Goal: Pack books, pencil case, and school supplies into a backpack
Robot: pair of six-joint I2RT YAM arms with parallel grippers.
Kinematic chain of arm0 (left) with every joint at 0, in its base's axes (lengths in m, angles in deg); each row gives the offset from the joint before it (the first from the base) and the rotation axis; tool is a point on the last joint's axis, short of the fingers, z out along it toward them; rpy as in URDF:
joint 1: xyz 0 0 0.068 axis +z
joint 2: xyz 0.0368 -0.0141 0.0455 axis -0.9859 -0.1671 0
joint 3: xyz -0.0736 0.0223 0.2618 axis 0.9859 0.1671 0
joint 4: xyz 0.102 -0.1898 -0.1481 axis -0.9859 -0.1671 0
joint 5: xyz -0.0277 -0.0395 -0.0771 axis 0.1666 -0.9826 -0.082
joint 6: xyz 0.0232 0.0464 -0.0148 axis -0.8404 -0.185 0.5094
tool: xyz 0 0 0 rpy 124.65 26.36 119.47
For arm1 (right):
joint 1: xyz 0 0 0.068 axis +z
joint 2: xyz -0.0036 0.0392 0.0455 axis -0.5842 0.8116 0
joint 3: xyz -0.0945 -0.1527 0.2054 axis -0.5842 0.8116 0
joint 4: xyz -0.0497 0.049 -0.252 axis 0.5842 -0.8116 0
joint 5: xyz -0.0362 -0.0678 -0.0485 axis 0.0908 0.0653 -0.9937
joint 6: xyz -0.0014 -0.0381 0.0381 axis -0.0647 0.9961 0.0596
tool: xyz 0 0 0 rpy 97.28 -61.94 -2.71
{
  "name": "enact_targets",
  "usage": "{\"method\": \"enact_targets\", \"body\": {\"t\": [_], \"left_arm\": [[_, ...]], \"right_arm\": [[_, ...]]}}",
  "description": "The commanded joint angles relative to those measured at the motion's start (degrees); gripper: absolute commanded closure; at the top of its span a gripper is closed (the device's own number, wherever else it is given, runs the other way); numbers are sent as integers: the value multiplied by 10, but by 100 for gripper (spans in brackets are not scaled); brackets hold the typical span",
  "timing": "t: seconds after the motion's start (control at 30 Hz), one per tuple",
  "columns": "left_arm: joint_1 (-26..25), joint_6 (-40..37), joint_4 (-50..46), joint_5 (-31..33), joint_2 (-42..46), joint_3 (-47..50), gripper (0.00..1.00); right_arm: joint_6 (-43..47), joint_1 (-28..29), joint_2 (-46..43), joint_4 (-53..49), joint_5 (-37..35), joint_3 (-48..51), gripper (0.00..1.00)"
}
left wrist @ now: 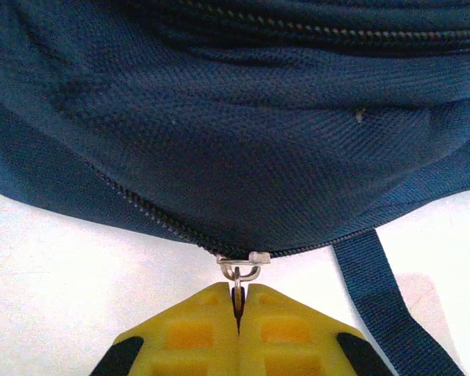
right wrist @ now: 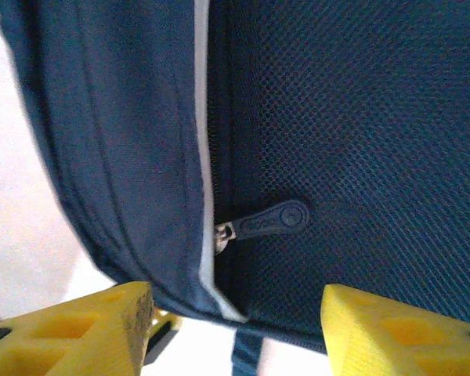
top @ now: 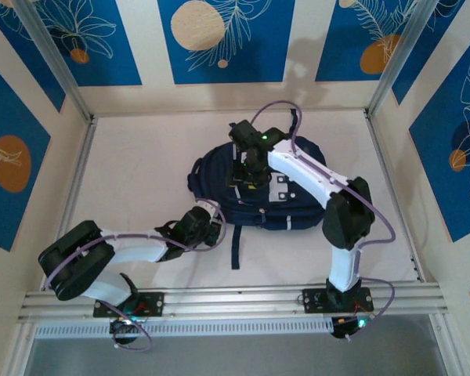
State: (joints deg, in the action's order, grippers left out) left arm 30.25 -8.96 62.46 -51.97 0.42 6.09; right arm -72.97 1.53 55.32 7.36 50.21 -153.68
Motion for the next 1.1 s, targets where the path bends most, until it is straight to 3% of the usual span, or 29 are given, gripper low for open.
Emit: {"method": "enact_targets", "body": {"t": [0.0, 0.13, 0.2, 0.27, 0.4, 0.7, 1.07], "left_arm": [[1, 6, -38, -46, 15, -14, 100], [-10, 11, -60, -53, 20, -25, 100], [-17, 12, -67, -59, 21, -28, 100], [-24, 12, -78, -63, 22, -33, 100], [-45, 18, -105, -69, 21, -51, 100], [-91, 13, -156, -70, 16, -106, 100], [-107, 11, -203, -82, 11, -130, 100]], "right_arm": [[-82, -21, -110, -14, -7, 38, 42], [-218, -63, -237, -16, -6, 178, 62], [-275, -91, -310, 17, 31, 272, 64], [-322, -117, -375, 71, 75, 361, 61], [-387, -139, -448, 161, 117, 488, 41], [-481, -191, -488, 263, 89, 643, 39], [-449, -256, -412, 387, 71, 681, 56]]}}
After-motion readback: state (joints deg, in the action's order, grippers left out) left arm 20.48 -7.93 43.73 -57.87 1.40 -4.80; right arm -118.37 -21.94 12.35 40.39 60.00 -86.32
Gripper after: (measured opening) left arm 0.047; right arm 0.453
